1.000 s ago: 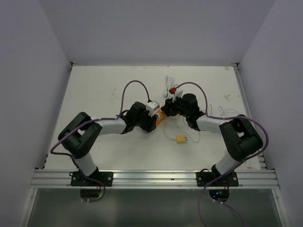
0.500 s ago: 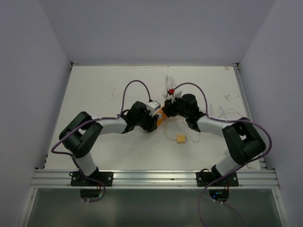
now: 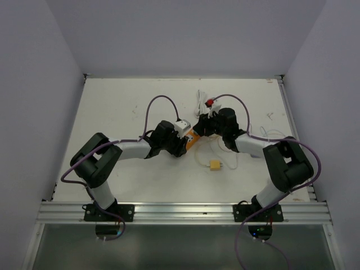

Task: Pull the plug off the socket

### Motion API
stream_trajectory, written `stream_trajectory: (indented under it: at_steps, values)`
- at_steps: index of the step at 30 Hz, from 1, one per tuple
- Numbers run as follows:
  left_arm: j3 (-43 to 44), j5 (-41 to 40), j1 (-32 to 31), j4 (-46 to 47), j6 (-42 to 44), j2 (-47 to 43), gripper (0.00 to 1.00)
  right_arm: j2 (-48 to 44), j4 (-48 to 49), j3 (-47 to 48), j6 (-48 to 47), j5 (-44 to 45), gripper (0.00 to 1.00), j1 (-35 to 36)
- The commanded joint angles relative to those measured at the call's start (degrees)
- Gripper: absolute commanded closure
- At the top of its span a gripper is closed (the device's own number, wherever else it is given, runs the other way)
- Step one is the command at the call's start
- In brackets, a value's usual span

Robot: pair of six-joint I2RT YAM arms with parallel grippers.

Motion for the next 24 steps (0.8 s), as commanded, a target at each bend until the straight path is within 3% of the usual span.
stream_trajectory:
  at_steps: [1, 14, 24]
  values:
    - [-1.6, -4.3, 1.2, -9.4, -1.7, 4.1, 1.0, -1.8, 0.7, 6.2, 4.4, -6.7, 1.0, 0.1]
    - [-0.9, -4.0, 1.1, -10.2, -1.8, 4.8, 1.0, -1.3, -7.5, 6.7, -13.6, 2.7, 1.0, 6.6]
    - [-0.3, -4.0, 1.1, -12.2, -2.0, 5.5, 1.0, -3.2, -8.8, 6.5, -16.2, 7.4, 1.0, 9.1]
